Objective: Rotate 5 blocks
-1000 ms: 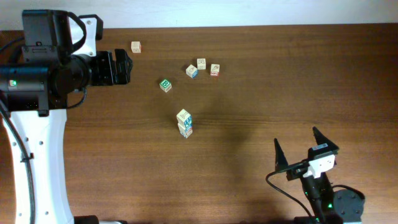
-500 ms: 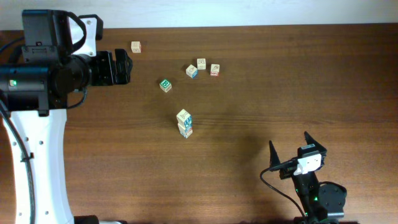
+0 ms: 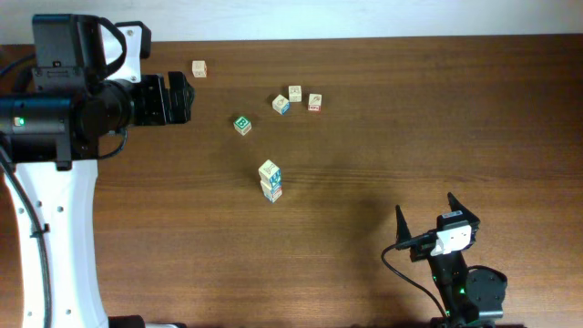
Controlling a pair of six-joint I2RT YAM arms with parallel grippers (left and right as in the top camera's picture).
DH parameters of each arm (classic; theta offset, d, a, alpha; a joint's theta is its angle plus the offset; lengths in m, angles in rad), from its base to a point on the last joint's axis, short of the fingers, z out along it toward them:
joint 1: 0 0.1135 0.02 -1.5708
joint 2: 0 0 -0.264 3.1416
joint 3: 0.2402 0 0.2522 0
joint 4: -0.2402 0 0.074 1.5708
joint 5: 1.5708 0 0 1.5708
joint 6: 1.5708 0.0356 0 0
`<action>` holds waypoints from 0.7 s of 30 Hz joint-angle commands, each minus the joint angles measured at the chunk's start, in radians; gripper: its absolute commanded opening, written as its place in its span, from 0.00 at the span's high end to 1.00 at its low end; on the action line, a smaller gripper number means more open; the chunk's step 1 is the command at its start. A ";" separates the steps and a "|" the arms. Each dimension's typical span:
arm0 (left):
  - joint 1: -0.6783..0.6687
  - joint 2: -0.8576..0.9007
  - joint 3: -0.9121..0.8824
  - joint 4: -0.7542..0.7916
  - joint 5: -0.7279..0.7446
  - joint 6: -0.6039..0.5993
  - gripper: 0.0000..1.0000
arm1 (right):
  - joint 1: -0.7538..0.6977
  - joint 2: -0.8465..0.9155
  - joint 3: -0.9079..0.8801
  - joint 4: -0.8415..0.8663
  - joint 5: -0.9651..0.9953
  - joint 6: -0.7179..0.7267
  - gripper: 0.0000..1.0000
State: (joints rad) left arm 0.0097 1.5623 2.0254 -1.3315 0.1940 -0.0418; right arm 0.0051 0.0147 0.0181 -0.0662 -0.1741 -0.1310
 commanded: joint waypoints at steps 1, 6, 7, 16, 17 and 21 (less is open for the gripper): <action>0.000 0.002 0.005 0.002 0.007 0.009 0.01 | -0.006 -0.011 -0.013 0.003 0.013 0.000 0.02; 0.000 0.002 0.005 0.002 0.007 0.009 0.01 | -0.006 -0.011 -0.013 0.003 0.013 0.000 0.02; 0.000 0.002 0.005 0.002 0.007 0.009 0.01 | -0.006 -0.011 -0.013 0.004 0.013 0.000 0.02; 0.000 -0.008 0.005 -0.020 -0.024 0.021 0.01 | -0.006 -0.011 -0.013 0.003 0.013 0.000 0.02; 0.000 -0.019 0.004 -0.020 -0.039 0.021 0.01 | -0.006 -0.011 -0.013 0.003 0.013 0.000 0.02; 0.000 -0.090 -0.014 0.025 -0.053 0.101 0.01 | -0.006 -0.011 -0.013 0.003 0.013 0.000 0.02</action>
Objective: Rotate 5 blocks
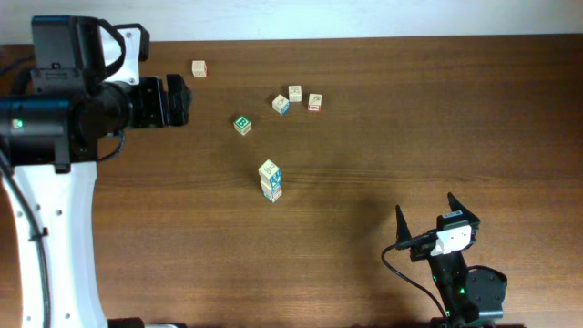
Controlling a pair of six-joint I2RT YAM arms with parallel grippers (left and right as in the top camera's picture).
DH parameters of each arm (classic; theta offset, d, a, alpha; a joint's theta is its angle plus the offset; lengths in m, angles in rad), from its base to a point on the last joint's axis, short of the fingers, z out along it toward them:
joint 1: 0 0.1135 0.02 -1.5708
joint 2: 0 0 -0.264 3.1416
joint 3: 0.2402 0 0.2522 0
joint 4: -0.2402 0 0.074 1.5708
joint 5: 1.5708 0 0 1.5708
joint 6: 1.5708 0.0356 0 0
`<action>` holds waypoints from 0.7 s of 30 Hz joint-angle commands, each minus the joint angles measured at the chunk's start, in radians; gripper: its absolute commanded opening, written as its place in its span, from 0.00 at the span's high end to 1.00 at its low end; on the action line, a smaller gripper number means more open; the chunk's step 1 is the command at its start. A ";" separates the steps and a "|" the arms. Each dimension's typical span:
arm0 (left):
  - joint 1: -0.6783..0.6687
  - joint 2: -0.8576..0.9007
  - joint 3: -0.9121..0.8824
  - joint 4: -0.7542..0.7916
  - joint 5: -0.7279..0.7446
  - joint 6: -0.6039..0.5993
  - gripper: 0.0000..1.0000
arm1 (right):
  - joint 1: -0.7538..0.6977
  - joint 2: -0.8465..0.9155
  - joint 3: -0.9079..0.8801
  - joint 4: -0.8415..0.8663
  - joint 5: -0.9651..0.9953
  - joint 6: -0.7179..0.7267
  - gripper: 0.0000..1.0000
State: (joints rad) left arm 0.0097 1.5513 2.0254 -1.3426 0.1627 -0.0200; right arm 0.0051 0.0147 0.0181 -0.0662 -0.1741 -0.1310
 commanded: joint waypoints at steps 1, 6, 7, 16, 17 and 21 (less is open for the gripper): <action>0.000 -0.111 -0.043 0.068 -0.022 0.103 0.01 | -0.006 -0.011 -0.013 0.003 0.013 0.000 0.02; 0.000 -0.287 -0.304 0.282 -0.023 0.150 0.01 | -0.006 -0.011 -0.013 0.003 0.013 0.000 0.02; 0.000 -0.327 -0.371 0.335 -0.023 0.150 0.01 | -0.006 -0.011 -0.013 0.004 0.013 0.000 0.02; 0.000 -0.748 -1.085 0.895 -0.032 0.210 0.01 | -0.006 -0.011 -0.013 0.003 0.013 0.000 0.02; 0.000 -0.789 -1.147 0.935 -0.032 0.217 0.01 | -0.006 -0.011 -0.013 0.003 0.013 0.000 0.02; 0.000 -0.962 -1.393 1.085 -0.032 0.221 0.01 | -0.006 -0.011 -0.013 0.003 0.013 0.000 0.02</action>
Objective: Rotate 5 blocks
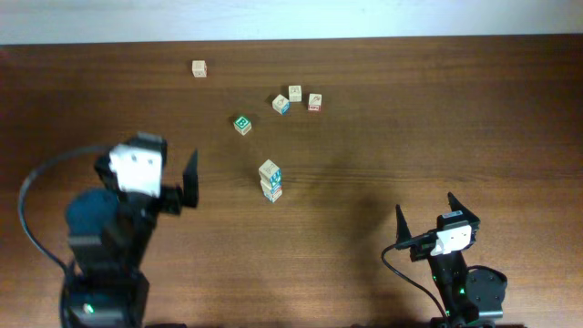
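Observation:
Several small wooden letter blocks lie on the brown table (437, 109). One block (199, 68) sits far back left. A group of three blocks (295, 93) lies at back centre, and a green-faced block (241, 125) is just left of it. Two blocks stand stacked (270, 179) mid-table. My left gripper (189, 179) hangs low at the left, well left of the stack and touching nothing. It is seen edge-on, so its opening does not show. My right gripper (425, 211) stands open and empty at the front right.
The left arm's base and white wrist body (137, 169) take up the front left. The right arm's base (469, 287) sits at the front right edge. A pale wall strip runs along the table's far edge.
The left arm has drawn back from high over the far left of the table to a low folded pose at front left. No block has moved, and the right arm is still.
The left arm was raised over the far left, its gripper near the back-left block. It then sat slightly further left. Now it is folded down at the front left. Blocks and the right arm stayed put throughout.

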Controlling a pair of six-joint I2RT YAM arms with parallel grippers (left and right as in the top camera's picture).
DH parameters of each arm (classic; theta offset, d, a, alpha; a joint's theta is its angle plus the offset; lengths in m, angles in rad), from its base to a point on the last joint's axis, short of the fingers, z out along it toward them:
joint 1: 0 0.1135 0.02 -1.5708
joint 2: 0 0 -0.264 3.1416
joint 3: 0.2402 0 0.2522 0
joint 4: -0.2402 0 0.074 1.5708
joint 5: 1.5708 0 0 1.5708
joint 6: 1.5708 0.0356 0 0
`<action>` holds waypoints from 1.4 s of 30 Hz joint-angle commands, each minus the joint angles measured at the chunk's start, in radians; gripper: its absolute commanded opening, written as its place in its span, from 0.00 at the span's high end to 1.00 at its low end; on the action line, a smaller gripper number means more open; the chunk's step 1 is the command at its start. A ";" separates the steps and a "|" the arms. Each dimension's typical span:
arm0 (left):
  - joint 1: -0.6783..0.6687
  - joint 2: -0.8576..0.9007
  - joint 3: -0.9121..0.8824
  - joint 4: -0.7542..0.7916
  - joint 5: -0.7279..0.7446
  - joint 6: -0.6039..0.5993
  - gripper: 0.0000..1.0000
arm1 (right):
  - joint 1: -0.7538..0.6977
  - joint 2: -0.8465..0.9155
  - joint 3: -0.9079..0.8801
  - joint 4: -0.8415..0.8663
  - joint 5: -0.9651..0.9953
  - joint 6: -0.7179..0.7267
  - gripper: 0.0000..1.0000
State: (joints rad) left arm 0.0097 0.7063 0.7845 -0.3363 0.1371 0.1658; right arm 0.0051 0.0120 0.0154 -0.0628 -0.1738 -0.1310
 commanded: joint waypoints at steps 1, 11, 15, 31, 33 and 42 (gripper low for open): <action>0.000 -0.153 -0.200 0.105 -0.007 0.035 0.01 | -0.006 -0.008 -0.010 0.000 0.013 0.000 0.02; 0.000 -0.489 -0.627 0.320 -0.007 0.075 0.01 | -0.006 -0.008 -0.010 0.000 0.013 0.000 0.02; 0.000 -0.589 -0.717 0.337 -0.009 0.099 0.01 | -0.006 -0.008 -0.010 0.000 0.013 0.000 0.02; 0.000 -0.701 -0.776 0.260 -0.078 0.113 0.01 | -0.006 -0.008 -0.010 0.000 0.013 0.000 0.02; 0.000 -0.701 -0.776 0.260 -0.078 0.113 0.01 | -0.006 -0.008 -0.010 0.000 0.013 0.000 0.02; 0.000 -0.701 -0.776 0.260 -0.078 0.113 0.01 | -0.006 -0.008 -0.010 0.000 0.013 0.000 0.02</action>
